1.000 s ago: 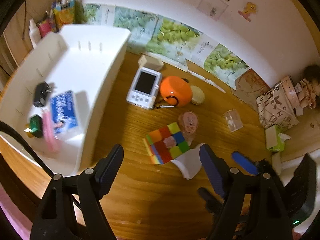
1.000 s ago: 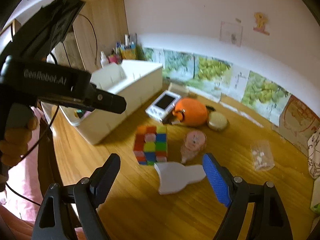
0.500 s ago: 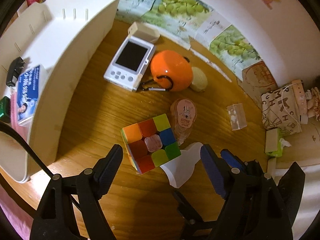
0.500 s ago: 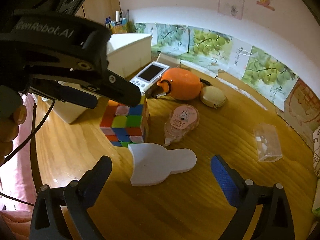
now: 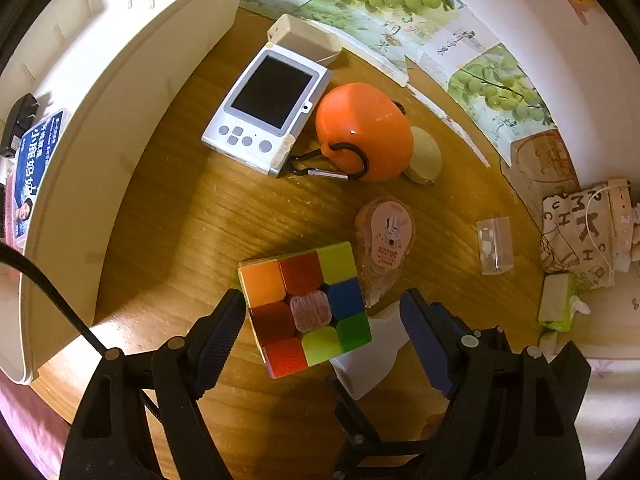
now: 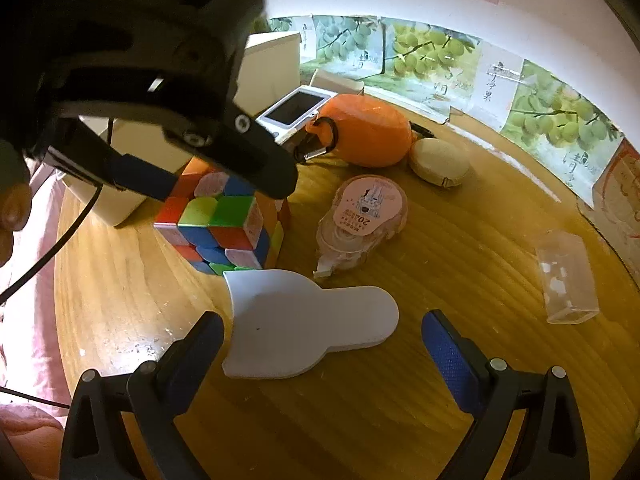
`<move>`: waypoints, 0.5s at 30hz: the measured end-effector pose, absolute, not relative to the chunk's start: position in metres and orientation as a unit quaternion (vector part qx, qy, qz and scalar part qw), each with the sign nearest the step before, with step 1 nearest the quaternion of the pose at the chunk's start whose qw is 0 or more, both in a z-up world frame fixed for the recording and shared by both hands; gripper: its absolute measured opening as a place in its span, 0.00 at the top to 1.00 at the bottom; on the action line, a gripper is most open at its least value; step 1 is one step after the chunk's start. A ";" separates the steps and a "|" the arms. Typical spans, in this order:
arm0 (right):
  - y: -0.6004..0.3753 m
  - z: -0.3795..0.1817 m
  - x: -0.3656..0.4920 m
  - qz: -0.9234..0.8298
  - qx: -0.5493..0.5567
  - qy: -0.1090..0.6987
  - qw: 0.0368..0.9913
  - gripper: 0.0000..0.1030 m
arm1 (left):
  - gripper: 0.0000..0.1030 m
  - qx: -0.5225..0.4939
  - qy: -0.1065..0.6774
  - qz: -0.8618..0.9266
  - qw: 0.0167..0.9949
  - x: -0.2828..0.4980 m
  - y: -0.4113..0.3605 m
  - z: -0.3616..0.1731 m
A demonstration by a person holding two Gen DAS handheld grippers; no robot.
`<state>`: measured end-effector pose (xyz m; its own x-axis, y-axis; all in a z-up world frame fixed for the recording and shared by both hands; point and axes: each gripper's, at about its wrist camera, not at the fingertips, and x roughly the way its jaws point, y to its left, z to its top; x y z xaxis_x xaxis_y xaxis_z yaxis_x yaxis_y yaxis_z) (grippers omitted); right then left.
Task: Organize rigid objects
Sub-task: 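Grasp the Rubik's cube with the left tool while the right tool grasps the white foam shape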
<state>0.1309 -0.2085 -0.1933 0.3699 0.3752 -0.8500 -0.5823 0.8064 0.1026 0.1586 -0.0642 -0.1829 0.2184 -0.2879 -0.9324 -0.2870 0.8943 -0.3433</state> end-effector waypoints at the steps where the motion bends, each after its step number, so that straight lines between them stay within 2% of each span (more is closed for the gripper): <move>1: -0.207 -0.195 0.131 0.294 -0.110 0.479 0.820 0.03 | 0.22 -0.231 0.626 0.002 0.744 0.159 -0.064 -0.184; 8: -0.201 -0.201 0.132 0.306 -0.125 0.475 0.815 0.03 | 0.35 -0.235 0.635 0.023 0.735 0.160 -0.060 -0.191; 15: -0.195 -0.201 0.121 0.314 -0.144 0.462 0.817 0.09 | 0.35 -0.245 0.634 0.024 0.733 0.160 -0.058 -0.192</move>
<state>0.1214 -0.1948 -0.2013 0.3755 0.3803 -0.8452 -0.6465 0.7609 0.0552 0.1601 -0.0576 -0.1917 0.1942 -0.2757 -0.9414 -0.3461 0.8787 -0.3287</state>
